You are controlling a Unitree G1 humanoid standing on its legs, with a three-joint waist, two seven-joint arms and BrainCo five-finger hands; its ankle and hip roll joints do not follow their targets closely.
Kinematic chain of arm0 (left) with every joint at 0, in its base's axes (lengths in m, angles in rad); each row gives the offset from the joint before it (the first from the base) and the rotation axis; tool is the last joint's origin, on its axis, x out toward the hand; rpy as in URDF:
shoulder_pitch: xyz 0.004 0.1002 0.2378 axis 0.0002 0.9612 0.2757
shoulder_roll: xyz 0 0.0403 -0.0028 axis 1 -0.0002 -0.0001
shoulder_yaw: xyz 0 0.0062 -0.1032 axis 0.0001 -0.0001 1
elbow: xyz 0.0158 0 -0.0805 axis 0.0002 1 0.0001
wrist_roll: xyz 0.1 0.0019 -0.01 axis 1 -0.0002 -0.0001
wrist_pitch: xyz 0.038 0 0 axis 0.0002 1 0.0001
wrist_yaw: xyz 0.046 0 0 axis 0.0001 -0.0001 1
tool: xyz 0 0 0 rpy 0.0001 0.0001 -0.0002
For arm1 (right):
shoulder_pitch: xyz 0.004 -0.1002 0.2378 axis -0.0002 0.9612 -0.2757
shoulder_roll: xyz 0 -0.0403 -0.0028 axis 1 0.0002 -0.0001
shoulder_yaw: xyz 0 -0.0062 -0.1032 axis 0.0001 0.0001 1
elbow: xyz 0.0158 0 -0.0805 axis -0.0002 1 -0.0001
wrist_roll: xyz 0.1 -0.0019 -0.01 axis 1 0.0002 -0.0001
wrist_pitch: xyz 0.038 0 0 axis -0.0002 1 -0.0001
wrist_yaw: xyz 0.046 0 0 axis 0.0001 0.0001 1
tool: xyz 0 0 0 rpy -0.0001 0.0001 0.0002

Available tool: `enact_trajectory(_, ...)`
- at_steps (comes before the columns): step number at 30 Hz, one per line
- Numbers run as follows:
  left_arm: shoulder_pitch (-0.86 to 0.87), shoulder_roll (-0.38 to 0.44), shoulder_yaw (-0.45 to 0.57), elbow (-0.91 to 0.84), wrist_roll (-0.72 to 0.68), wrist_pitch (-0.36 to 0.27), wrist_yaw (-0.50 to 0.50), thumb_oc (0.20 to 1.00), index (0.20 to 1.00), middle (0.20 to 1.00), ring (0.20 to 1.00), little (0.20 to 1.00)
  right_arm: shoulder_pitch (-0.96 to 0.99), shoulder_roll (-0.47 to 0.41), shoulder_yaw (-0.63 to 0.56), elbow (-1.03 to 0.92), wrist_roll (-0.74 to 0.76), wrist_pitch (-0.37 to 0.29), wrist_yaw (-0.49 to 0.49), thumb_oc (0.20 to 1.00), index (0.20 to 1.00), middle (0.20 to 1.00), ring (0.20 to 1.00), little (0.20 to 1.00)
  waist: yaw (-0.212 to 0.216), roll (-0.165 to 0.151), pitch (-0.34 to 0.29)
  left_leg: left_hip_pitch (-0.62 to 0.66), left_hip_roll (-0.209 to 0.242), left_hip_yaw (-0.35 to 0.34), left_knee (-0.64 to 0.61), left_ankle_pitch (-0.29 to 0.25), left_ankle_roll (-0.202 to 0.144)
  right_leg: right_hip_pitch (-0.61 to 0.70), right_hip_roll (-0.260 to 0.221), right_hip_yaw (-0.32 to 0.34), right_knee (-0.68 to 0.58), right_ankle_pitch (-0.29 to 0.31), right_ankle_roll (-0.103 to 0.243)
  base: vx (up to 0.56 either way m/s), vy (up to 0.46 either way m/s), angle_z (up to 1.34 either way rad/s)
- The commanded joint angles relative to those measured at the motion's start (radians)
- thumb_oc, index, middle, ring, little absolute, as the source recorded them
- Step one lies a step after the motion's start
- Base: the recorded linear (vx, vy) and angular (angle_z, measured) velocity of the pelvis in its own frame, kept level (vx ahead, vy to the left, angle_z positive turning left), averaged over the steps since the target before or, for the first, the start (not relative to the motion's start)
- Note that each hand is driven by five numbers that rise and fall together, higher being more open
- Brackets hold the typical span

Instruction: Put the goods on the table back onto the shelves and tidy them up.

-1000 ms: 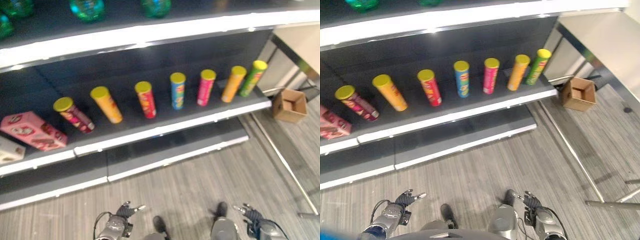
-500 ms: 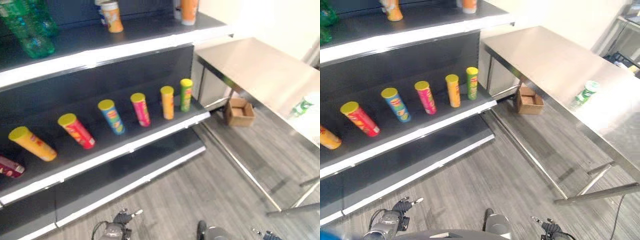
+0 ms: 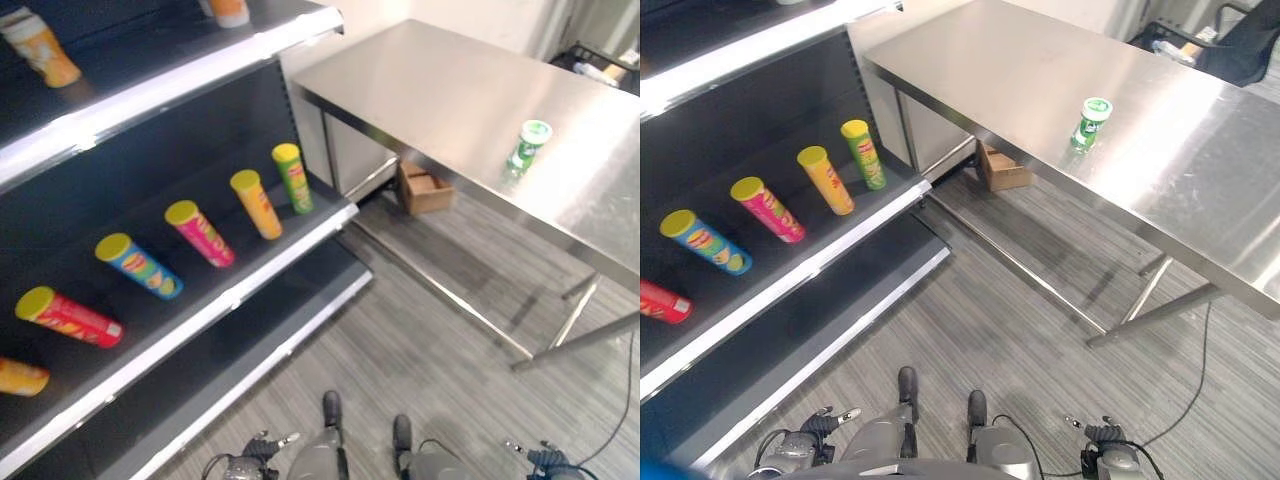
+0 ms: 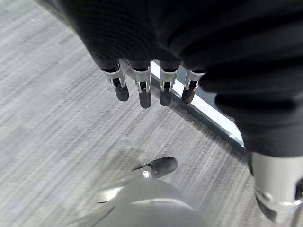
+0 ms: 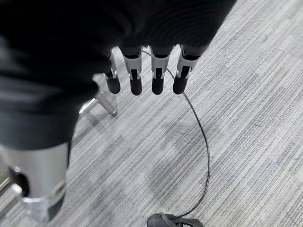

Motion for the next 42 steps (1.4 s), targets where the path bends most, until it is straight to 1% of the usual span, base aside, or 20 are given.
enact_trajectory(1,0.027,0.059,0.003,-0.034,0.021,-0.013,0.029,1.0,1.0,1.0,1.0,1.0,-0.011,-0.027,-0.02,-0.035,-0.04,-0.009,-0.011,1.0,1.0,1.0,1.0,1.0,0.006,-0.017,-0.034,-0.005,-0.016,0.049,-0.051,0.083,0.083,0.141,-0.016,0.023,0.056,-0.202,0.117,0.22,0.112,-0.61)
enact_trajectory(4,0.033,0.061,0.019,-0.037,0.013,-0.018,0.03,1.0,1.0,1.0,1.0,1.0,-0.015,-0.032,-0.02,-0.039,-0.061,-0.009,-0.01,1.0,1.0,1.0,1.0,1.0,0.013,-0.031,-0.053,0.02,-0.017,0.09,-0.049,0.054,0.101,0.14,-0.041,0.024,0.089,-0.215,0.133,0.21,0.114,-0.44)
enact_trajectory(7,0.027,0.068,0.031,-0.055,-0.001,-0.016,0.027,1.0,1.0,1.0,1.0,1.0,-0.004,-0.05,-0.056,-0.104,-0.068,-0.01,-0.017,1.0,1.0,1.0,1.0,1.0,0.005,-0.044,-0.059,0.071,-0.026,0.128,-0.052,0.009,0.128,0.089,-0.079,-0.006,0.28,-0.229,0.171,0.2,0.137,-0.67)
enact_trajectory(8,0.023,0.07,0.034,-0.058,-0.002,-0.017,0.031,1.0,1.0,1.0,1.0,1.0,0.004,-0.057,-0.075,-0.139,-0.068,-0.014,-0.025,1.0,1.0,1.0,1.0,1.0,-0.006,-0.047,-0.053,0.091,-0.029,0.137,-0.055,-0.002,0.134,0.053,-0.092,-0.019,0.353,-0.207,0.193,0.1,0.109,-0.52)
enact_trajectory(10,0.008,0.076,0.039,-0.056,-0.003,-0.013,0.042,1.0,1.0,1.0,1.0,1.0,0.014,-0.073,-0.117,-0.204,-0.063,-0.016,-0.053,1.0,1.0,1.0,1.0,1.0,-0.024,-0.052,-0.04,0.126,-0.032,0.16,-0.066,-0.022,0.142,-0.035,-0.145,-0.055,0.463,-0.105,0.23,0.06,0.072,-0.06)
enact_trajectory(12,0.0,0.079,0.041,-0.056,0.01,-0.012,0.051,1.0,1.0,1.0,1.0,1.0,0.044,-0.092,-0.176,-0.277,-0.064,-0.018,-0.084,1.0,1.0,1.0,1.0,1.0,-0.036,-0.048,-0.034,0.143,-0.034,0.156,-0.068,-0.04,0.142,-0.064,-0.191,-0.099,0.455,-0.099,0.229,0.1,0.034,-0.04)
enact_trajectory(16,-0.009,0.07,0.042,-0.043,0.041,-0.011,0.046,1.0,1.0,1.0,1.0,1.0,0.113,-0.148,-0.323,-0.427,-0.059,-0.025,-0.123,1.0,1.0,1.0,1.0,1.0,-0.086,-0.033,-0.034,0.166,-0.04,0.104,-0.078,-0.067,0.131,-0.113,-0.221,-0.065,0.306,-0.082,0.219,0.13,-0.006,0.22)
enact_trajectory(18,-0.008,0.068,0.045,-0.035,0.053,-0.01,0.041,1.0,1.0,1.0,1.0,1.0,0.132,-0.156,-0.365,-0.463,-0.052,-0.03,-0.13,1.0,1.0,1.0,1.0,1.0,-0.101,-0.034,-0.034,0.179,-0.044,0.094,-0.086,-0.076,0.128,-0.129,-0.219,-0.034,0.254,-0.064,0.225,0.14,-0.032,0.54)
enact_trajectory(20,-0.004,0.073,0.07,-0.021,0.066,-0.009,0.028,1.0,1.0,1.0,1.0,1.0,0.155,-0.186,-0.464,-0.587,-0.008,-0.064,-0.127,1.0,1.0,1.0,1.0,1.0,-0.136,-0.047,-0.027,0.214,-0.054,0.065,-0.094,-0.101,0.119,-0.194,-0.215,0.047,0.157,-0.008,0.244,0.18,-0.061,0.38)
enact_trajectory(22,-0.003,0.072,0.073,-0.023,0.067,-0.01,0.024,1.0,1.0,1.0,1.0,1.0,0.15,-0.203,-0.478,-0.61,-0.005,-0.072,-0.128,1.0,1.0,1.0,1.0,1.0,-0.139,-0.049,-0.024,0.224,-0.055,0.057,-0.094,-0.108,0.117,-0.196,-0.217,0.053,0.132,0.01,0.251,0.11,-0.067,0.31)
enact_trajectory(25,0.009,0.078,0.082,-0.034,0.071,-0.015,0.008,1.0,1.0,1.0,1.0,1.0,0.132,-0.287,-0.561,-0.796,0.039,-0.127,-0.112,1.0,1.0,1.0,1.0,1.0,-0.146,-0.076,-0.014,0.263,-0.071,0.015,-0.092,-0.13,0.112,-0.214,-0.205,0.093,0.098,0.053,0.268,0.15,-0.129,0.74)
enact_trajectory(26,0.019,0.087,0.084,-0.039,0.068,-0.021,0.0,1.0,1.0,1.0,1.0,1.0,0.134,-0.355,-0.61,-0.894,0.075,-0.147,-0.062,1.0,1.0,1.0,1.0,1.0,-0.149,-0.097,-0.019,0.275,-0.084,-0.017,-0.091,-0.136,0.11,-0.197,-0.183,0.144,0.093,0.052,0.271,0.17,-0.136,0.25)
enact_trajectory(28,0.048,0.089,0.084,-0.052,0.069,-0.025,-0.017,1.0,1.0,1.0,1.0,1.0,0.162,-0.429,-0.698,-0.937,0.104,-0.158,-0.03,1.0,1.0,1.0,1.0,1.0,-0.141,-0.114,-0.046,0.284,-0.089,-0.069,-0.091,-0.143,0.107,-0.168,-0.168,0.177,0.099,0.049,0.267,0.17,-0.209,0.31)
enact_trajectory(32,0.068,0.088,0.082,-0.054,0.059,-0.028,-0.029,1.0,1.0,1.0,1.0,1.0,0.192,-0.53,-0.759,-0.933,0.079,-0.155,-0.012,1.0,1.0,1.0,1.0,1.0,-0.139,-0.106,-0.067,0.287,-0.06,-0.102,-0.091,-0.148,0.089,-0.142,-0.156,0.158,0.095,0.028,0.26,0.1,-0.192,0.41)
enact_trajectory(33,0.074,0.088,0.07,-0.047,0.054,-0.027,-0.029,1.0,1.0,1.0,1.0,1.0,0.179,-0.628,-0.766,-0.906,0.086,-0.157,0.002,1.0,1.0,1.0,1.0,1.0,-0.132,-0.103,-0.084,0.277,-0.04,-0.119,-0.078,-0.146,0.078,-0.123,-0.154,0.136,0.092,0.017,0.249,0.07,-0.236,0.61)
enact_trajectory(36,0.08,0.086,0.06,-0.041,0.036,-0.025,-0.032,1.0,1.0,1.0,1.0,1.0,0.146,-0.771,-0.699,-0.833,0.097,-0.136,0.062,1.0,1.0,1.0,1.0,1.0,-0.118,-0.1,-0.099,0.253,0.0,-0.135,-0.053,-0.137,0.049,-0.091,-0.136,0.095,0.08,-0.019,0.22,0.06,-0.271,0.41)
enact_trajectory(37,0.088,0.082,0.063,-0.045,0.019,-0.027,-0.027,1.0,1.0,1.0,1.0,1.0,0.141,-0.785,-0.683,-0.896,0.175,-0.155,0.116,1.0,1.0,1.0,1.0,1.0,-0.117,-0.097,-0.106,0.241,0.026,-0.141,-0.04,-0.13,0.031,-0.069,-0.122,0.071,0.071,-0.044,0.205,0.05,-0.219,0.53)
enact_trajectory(39,0.094,0.081,0.062,-0.043,0.012,-0.028,-0.03,1.0,1.0,1.0,1.0,1.0,0.143,-0.799,-0.69,-0.907,0.196,-0.164,0.124,1.0,1.0,1.0,1.0,1.0,-0.114,-0.095,-0.109,0.24,0.041,-0.141,-0.039,-0.126,0.021,-0.055,-0.116,0.051,0.07,-0.059,0.197,0.05,-0.175,0.55)
enact_trajectory(41,0.1,0.081,0.06,-0.044,0.011,-0.028,-0.034,1.0,1.0,1.0,1.0,1.0,0.134,-0.817,-0.684,-0.904,0.19,-0.165,0.129,1.0,1.0,1.0,1.0,1.0,-0.108,-0.097,-0.11,0.236,0.05,-0.144,-0.028,-0.124,0.015,-0.043,-0.114,0.035,0.071,-0.069,0.191,0.03,-0.122,0.4)
enact_trajectory(42,0.101,0.076,0.048,-0.036,0.017,-0.024,-0.037,1.0,1.0,1.0,1.0,1.0,0.11,-0.871,-0.652,-0.874,0.145,-0.15,0.132,1.0,1.0,1.0,1.0,1.0,-0.102,-0.101,-0.109,0.224,0.059,-0.125,-0.006,-0.123,0.009,-0.024,-0.117,0.008,0.076,-0.085,0.183,0.01,-0.11,0.49)
